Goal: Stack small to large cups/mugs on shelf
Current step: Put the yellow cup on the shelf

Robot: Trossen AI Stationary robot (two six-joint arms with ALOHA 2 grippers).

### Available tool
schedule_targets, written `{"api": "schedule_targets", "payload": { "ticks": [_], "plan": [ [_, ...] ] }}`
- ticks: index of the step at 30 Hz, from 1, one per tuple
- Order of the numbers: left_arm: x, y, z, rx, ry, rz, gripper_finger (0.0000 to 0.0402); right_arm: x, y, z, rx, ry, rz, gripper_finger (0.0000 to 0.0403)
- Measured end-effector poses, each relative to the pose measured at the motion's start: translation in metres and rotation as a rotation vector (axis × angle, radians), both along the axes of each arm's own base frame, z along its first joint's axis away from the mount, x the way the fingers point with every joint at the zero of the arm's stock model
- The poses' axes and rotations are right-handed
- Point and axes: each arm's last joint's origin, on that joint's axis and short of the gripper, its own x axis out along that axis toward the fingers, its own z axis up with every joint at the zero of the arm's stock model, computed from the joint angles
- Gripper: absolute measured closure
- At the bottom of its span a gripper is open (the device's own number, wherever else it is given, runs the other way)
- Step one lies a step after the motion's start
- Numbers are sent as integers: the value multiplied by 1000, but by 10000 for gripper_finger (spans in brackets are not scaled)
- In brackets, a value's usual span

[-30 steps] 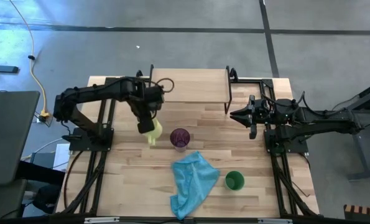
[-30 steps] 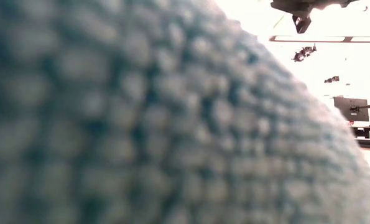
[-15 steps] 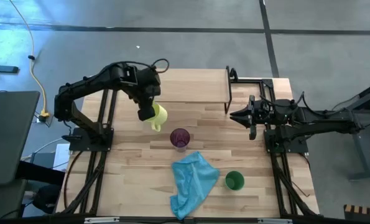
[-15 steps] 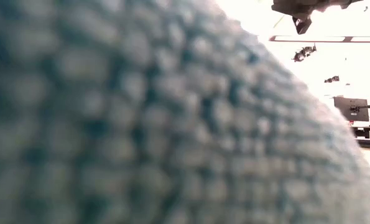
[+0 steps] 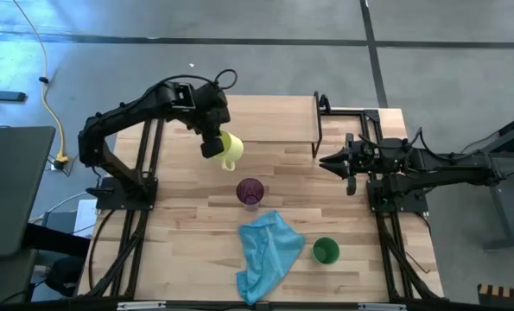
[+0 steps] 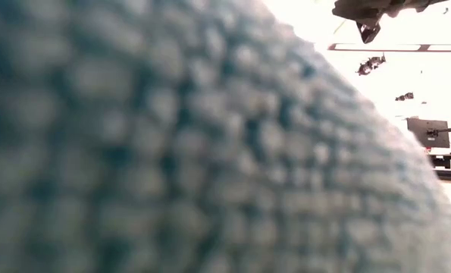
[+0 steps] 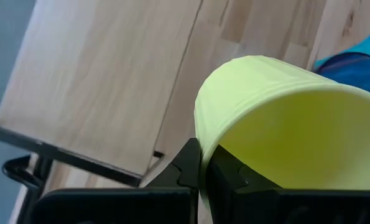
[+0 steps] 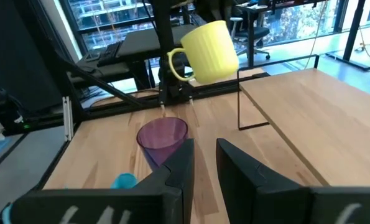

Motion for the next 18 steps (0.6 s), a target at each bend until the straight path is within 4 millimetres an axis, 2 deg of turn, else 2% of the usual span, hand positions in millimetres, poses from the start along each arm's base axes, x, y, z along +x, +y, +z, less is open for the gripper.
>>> {"api": "schedule_targets", "payload": {
  "ticks": [6,18],
  "plan": [
    [7,15,-10,0,23,11,401,0,2,0,9,4,57,346],
    [-5,50,-8,49,-36,108,401,-1,2,-4,37,41,61,346]
  ]
}}
